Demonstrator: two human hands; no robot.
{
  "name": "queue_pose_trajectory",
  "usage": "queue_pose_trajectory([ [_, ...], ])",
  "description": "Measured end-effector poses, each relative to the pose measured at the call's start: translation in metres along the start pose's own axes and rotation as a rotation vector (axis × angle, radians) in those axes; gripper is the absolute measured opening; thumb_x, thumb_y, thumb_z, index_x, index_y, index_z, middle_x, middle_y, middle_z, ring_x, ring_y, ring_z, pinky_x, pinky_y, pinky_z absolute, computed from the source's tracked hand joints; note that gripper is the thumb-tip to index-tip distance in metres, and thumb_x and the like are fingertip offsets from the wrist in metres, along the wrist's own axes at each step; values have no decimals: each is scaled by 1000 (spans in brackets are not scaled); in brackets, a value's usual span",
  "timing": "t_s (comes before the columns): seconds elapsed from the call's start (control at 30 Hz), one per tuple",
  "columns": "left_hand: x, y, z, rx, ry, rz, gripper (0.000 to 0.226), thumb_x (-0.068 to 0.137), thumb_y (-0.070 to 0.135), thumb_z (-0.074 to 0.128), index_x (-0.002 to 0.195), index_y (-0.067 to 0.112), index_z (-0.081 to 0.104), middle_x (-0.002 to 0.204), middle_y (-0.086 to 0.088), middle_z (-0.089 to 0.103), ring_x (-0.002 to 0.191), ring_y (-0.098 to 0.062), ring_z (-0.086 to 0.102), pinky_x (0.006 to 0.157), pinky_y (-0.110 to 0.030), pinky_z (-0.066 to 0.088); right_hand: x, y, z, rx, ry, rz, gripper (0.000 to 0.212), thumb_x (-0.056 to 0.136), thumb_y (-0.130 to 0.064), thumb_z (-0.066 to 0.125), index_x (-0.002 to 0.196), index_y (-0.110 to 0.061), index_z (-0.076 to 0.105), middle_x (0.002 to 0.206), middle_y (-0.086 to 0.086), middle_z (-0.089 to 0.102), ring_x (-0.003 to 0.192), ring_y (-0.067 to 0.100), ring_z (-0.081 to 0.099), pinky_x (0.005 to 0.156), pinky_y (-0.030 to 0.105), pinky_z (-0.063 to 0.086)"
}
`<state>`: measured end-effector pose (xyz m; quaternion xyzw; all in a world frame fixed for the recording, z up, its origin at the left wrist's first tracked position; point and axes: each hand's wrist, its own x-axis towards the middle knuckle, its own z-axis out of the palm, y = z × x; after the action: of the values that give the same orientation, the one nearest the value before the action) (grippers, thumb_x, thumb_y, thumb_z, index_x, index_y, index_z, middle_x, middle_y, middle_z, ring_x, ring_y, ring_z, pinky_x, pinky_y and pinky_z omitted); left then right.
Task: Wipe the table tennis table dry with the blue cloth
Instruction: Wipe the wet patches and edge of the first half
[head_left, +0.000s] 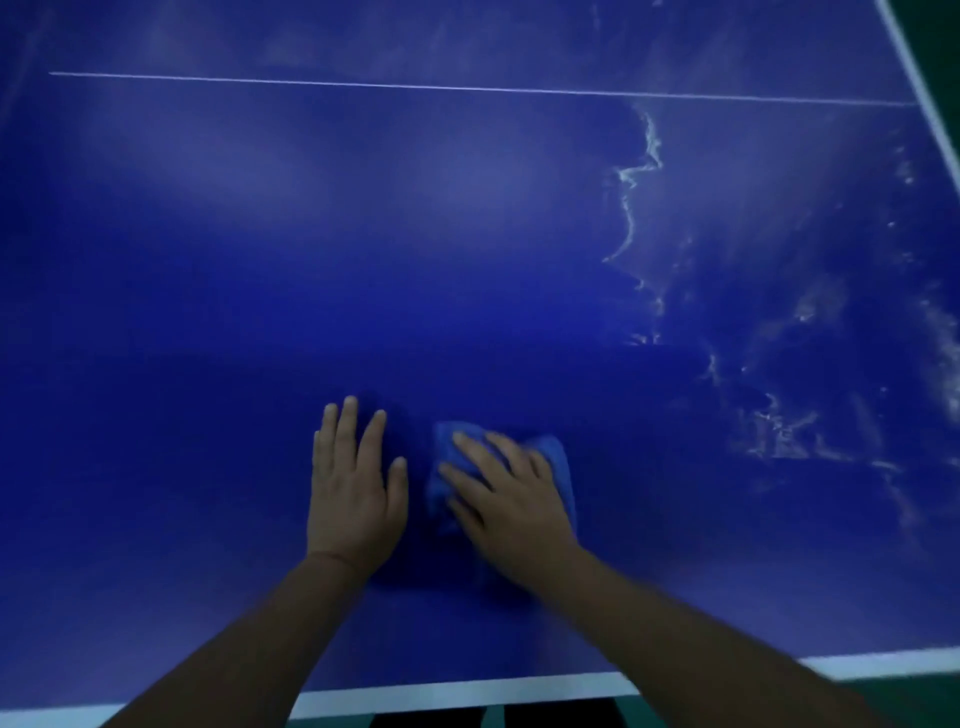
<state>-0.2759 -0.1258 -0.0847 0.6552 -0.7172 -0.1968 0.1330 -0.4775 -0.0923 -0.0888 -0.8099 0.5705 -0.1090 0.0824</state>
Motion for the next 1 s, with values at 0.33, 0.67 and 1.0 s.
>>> queue_pose_trajectory([
  [0.33,-19,39,25,123,-154,251,58,99,38,34,146,6,46,161,-15,29,152,-32,18,123,-47,7,-26,94,-50,-132,375,733,38,97,-27,42,112,-8,72,132,14,63,96,42,62,81,49,53],
  [0.67,-22,48,39,282,-166,270,66,95,44,33,147,4,45,160,-18,31,151,-34,18,122,-55,5,-96,95,-28,-243,181,528,35,95,-30,48,122,-21,68,140,4,61,109,38,57,78,43,46],
  [1.0,-28,94,55,198,-148,366,64,96,43,33,145,4,46,158,-19,32,150,-34,21,123,-52,3,-75,72,-33,-204,116,461,37,94,-34,46,125,-26,64,147,-2,53,112,30,53,76,43,48],
])
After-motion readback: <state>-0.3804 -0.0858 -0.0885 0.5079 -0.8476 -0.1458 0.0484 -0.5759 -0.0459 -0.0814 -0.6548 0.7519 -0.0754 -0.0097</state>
